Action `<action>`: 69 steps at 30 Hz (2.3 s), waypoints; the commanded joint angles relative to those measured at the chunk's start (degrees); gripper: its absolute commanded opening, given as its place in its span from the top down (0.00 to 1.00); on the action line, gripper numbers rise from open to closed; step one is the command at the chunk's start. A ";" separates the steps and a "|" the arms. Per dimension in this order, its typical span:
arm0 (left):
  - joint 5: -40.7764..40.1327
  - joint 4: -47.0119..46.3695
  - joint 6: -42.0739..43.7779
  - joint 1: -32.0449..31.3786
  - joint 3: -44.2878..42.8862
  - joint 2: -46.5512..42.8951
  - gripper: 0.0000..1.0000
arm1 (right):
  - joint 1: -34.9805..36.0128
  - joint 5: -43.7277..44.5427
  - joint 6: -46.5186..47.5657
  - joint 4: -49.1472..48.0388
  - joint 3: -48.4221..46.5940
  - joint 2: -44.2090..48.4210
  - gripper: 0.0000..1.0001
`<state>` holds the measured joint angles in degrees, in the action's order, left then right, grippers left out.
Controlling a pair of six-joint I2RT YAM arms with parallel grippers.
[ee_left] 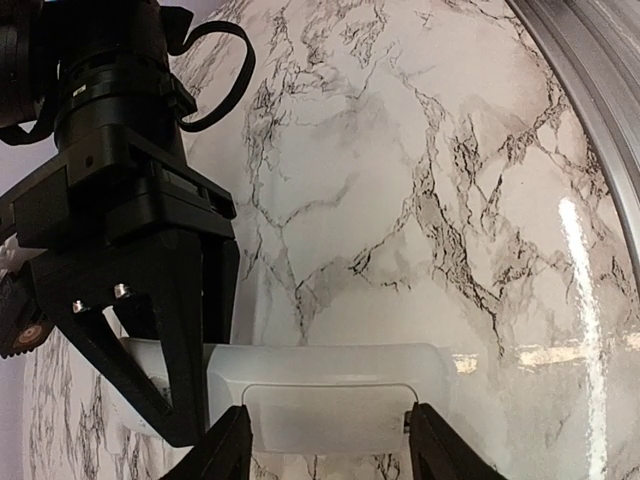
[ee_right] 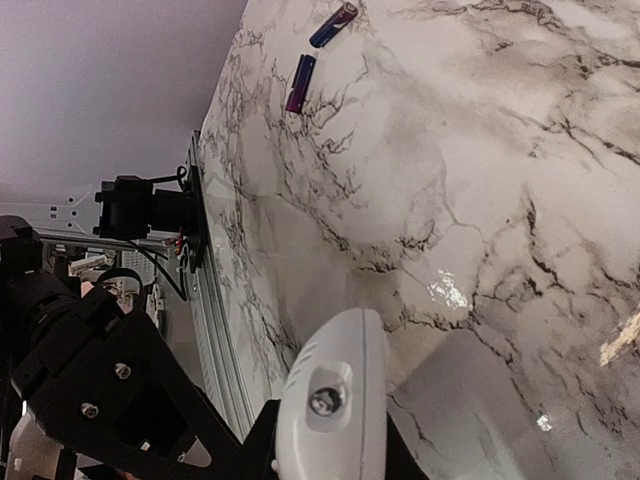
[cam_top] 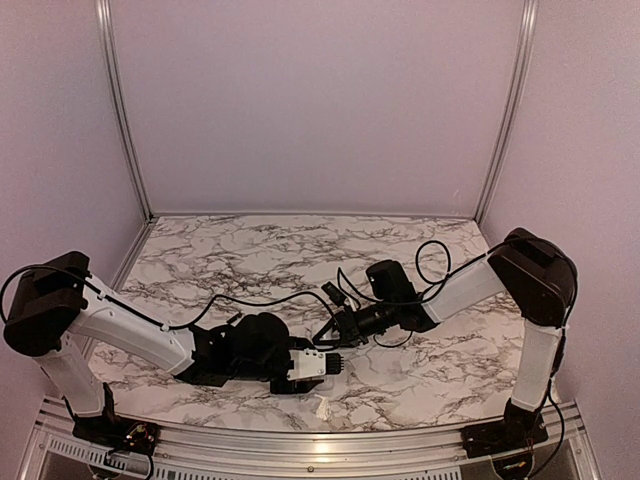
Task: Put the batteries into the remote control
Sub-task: Remove the battery cover from the remote control.
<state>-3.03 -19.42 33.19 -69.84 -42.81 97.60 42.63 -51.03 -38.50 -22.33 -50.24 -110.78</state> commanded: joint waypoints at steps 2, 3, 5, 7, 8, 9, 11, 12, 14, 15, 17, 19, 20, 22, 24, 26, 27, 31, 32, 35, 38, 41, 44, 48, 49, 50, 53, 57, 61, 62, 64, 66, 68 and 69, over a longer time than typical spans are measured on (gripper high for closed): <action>1.33 0.83 -0.58 0.15 -2.05 2.19 0.44 | 0.74 0.02 1.43 1.16 -1.55 -1.01 1.00; 1.31 0.87 -0.56 0.15 -2.16 2.39 0.43 | 0.70 0.03 1.41 1.29 -1.54 -1.00 1.00; 1.17 0.94 -0.34 0.15 -2.56 2.88 0.44 | 0.70 -0.03 1.49 1.28 -1.45 -1.01 1.00; 0.94 1.06 -0.19 0.15 -2.63 3.10 0.44 | 0.65 -0.09 1.47 1.20 -1.49 -1.01 1.00; 0.79 1.05 -0.07 0.15 -2.70 3.30 0.44 | 0.74 -0.08 1.44 1.15 -1.50 -1.01 1.00; 0.66 1.05 -0.04 0.15 -2.75 3.39 0.44 | 0.66 -0.18 1.49 1.10 -1.51 -1.01 1.00; 0.46 1.05 0.08 0.22 -2.65 3.57 0.44 | 0.72 -0.18 1.59 1.25 -1.51 -1.01 1.00; 0.39 1.17 0.06 0.23 -2.64 3.59 0.44 | 0.70 -0.27 1.65 1.29 -1.53 -1.01 1.00; 0.38 1.39 0.04 0.24 -2.32 3.49 0.44 | 0.68 -0.34 1.81 1.48 -1.50 -1.01 1.00; 0.46 1.47 0.02 0.23 -1.91 3.41 0.44 | 0.70 -0.38 1.90 1.45 -1.51 -1.01 1.00; 0.57 1.45 -0.21 0.36 -1.13 3.09 0.44 | 0.69 -0.47 1.83 1.34 -1.38 -1.00 1.00; 0.41 1.40 -0.51 0.54 -0.57 2.92 0.44 | 0.71 -0.52 1.69 1.23 -1.52 -1.01 1.00; 0.22 1.47 -0.50 0.65 -0.51 3.01 0.44 | 0.71 -0.49 1.70 1.19 -1.64 -0.95 1.00; -0.83 1.59 -0.14 0.67 -0.71 3.51 0.44 | 0.70 -0.56 1.60 1.31 -1.74 -0.93 1.00; -1.78 1.79 0.31 0.67 -1.33 4.33 0.45 | 0.68 -0.77 1.52 1.08 -1.80 -1.01 1.00; -2.50 1.31 0.66 0.74 -1.49 4.97 0.47 | 0.66 -1.15 1.35 0.77 -1.84 -1.14 1.00; -2.70 1.17 0.73 0.82 -1.57 5.14 0.48 | 0.72 -1.30 1.29 0.64 -1.80 -1.18 1.00; -2.75 0.47 0.77 1.45 -1.36 5.09 0.49 | 0.70 -1.36 1.57 1.13 -1.59 -1.01 1.00; -3.16 0.19 0.96 1.47 -1.20 4.93 0.50 | 0.66 -1.36 1.67 1.17 -1.54 -1.01 1.00; -4.92 -1.10 1.65 1.46 -0.55 4.06 0.51 | 0.70 -1.36 2.07 1.76 -1.71 -1.14 1.00; -5.93 -3.03 2.45 1.46 0.43 2.49 0.52 | 0.66 -1.17 2.45 2.31 -2.02 -1.43 1.00; -6.62 -4.84 3.46 1.38 1.46 0.62 0.52 | 0.71 -0.88 2.32 2.45 -2.19 -1.84 1.00; -6.27 -5.47 3.70 1.29 2.25 -1.13 0.52 | 0.71 -0.81 2.18 2.57 -2.40 -2.14 1.00; -4.46 -4.86 3.54 1.29 2.76 -2.76 0.51 | 0.62 -0.20 2.51 3.46 -2.67 -2.37 1.00; -3.56 -4.27 3.32 1.25 2.61 -2.99 0.49 | 0.55 -0.14 2.59 3.51 -2.69 -2.38 1.00; -2.57 -3.61 3.15 1.21 2.38 -2.97 0.48 | 0.53 -0.05 2.58 3.53 -2.67 -2.41 1.00; -1.31 -2.78 2.64 1.20 1.92 -2.52 0.47 | 0.44 -0.02 2.55 3.76 -2.83 -2.34 1.00; 0.73 -1.15 2.22 1.20 0.77 -1.34 0.44 | 0.51 0.06 2.56 3.85 -2.85 -2.33 1.00; 1.53 -0.50 1.90 1.20 -0.22 0.65 0.41 | 0.48 -0.03 2.54 3.77 -2.77 -2.25 1.00; 1.53 -0.38 1.84 1.20 -0.44 1.13 0.41 | 0.51 -0.03 2.49 3.70 -2.76 -2.18 1.00; 1.65 -0.18 1.50 1.20 -0.81 1.85 0.41 | 0.51 -0.11 2.47 3.69 -2.76 -2.16 1.00; 1.64 -0.31 1.22 1.20 -1.11 2.42 0.41 | 0.46 -0.16 2.54 3.69 -2.76 -2.16 1.00; 1.62 -0.75 1.09 1.27 -1.01 2.75 0.40 | 0.44 -0.22 2.60 3.69 -2.80 -2.18 1.00; 1.62 -0.93 1.09 1.29 -1.03 2.87 0.40 | 0.48 -0.25 2.66 3.69 -2.79 -2.16 1.00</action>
<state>-2.37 -21.15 35.03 -68.88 -42.63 99.18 42.59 -51.62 -36.91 -20.32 -51.88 -111.55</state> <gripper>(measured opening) 0.596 0.196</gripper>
